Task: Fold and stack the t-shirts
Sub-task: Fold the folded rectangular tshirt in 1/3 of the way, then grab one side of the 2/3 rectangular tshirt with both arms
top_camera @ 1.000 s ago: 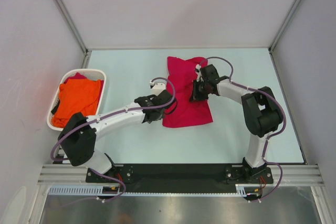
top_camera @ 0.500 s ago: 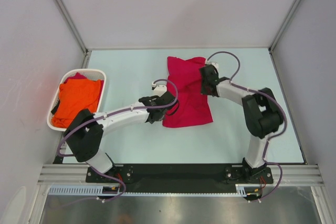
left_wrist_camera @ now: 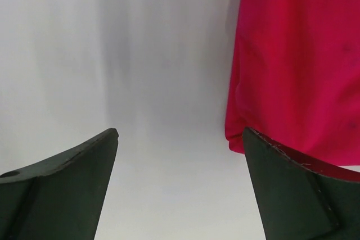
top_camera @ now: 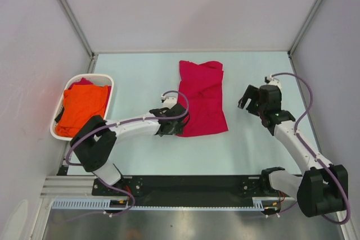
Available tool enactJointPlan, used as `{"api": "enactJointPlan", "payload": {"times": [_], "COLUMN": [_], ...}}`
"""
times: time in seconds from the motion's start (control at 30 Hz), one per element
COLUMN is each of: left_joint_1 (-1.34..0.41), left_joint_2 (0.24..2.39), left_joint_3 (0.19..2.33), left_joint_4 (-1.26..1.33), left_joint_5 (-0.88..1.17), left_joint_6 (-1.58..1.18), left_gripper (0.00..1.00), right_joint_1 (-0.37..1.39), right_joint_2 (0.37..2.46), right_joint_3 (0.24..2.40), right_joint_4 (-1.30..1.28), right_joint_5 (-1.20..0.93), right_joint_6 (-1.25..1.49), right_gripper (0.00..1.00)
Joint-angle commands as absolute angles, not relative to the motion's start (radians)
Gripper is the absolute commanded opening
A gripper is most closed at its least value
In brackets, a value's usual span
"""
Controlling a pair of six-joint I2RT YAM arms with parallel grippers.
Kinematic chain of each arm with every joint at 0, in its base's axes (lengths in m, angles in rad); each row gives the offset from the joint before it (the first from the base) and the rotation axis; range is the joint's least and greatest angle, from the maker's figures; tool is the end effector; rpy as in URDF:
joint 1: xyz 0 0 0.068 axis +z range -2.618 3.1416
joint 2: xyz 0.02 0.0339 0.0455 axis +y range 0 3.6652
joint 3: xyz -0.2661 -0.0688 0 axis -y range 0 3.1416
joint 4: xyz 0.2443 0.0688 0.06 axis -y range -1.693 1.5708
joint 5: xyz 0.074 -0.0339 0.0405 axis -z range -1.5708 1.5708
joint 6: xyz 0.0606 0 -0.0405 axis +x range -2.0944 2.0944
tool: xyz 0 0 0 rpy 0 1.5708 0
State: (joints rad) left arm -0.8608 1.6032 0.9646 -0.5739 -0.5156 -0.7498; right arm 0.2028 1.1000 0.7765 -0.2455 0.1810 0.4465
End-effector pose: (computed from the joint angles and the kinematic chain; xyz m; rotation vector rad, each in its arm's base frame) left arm 0.2215 -0.2118 0.1633 0.0197 2.5281 0.1316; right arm 0.2594 0.0422 0.2579 0.3644 2.1039 0.1890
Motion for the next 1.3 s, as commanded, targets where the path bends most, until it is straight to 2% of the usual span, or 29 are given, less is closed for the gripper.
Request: {"api": "enactJointPlan", "payload": {"times": [0.0, 0.27, 0.5, 0.73, 1.03, 1.27], "left_joint_1": [-0.839, -0.830, -0.828, -0.828, -0.828, -0.828], "left_joint_2": [1.620, 1.580, 1.620, 1.643, 1.605, 1.565], "left_joint_3": [0.919, 0.833, 0.821, 0.838, 0.896, 0.940], "left_joint_4": [-0.450, -0.302, -0.227, -0.195, -0.486, -0.705], "left_joint_5": [-0.417, -0.327, -0.278, -0.236, -0.414, -0.501], "left_joint_6": [-0.784, -0.807, -0.822, -0.825, -0.903, -0.969], "left_gripper": [0.98, 0.98, 0.97, 0.95, 0.96, 0.93], "right_joint_1": [0.143, 0.094, 0.094, 0.120, 0.144, 0.144], "right_joint_2": [1.118, 1.242, 1.341, 1.491, 1.591, 1.591], "right_joint_3": [0.655, 0.454, 0.423, 0.485, 0.532, 0.546], "right_joint_4": [-0.269, -0.012, 0.086, 0.075, 0.051, 0.017], "right_joint_5": [-0.190, -0.486, -0.515, -0.551, -0.561, -0.554], "right_joint_6": [0.521, 0.643, 0.657, 0.660, 0.647, 0.623], "right_gripper": [0.87, 0.88, 0.87, 0.82, 0.81, 0.81]}}
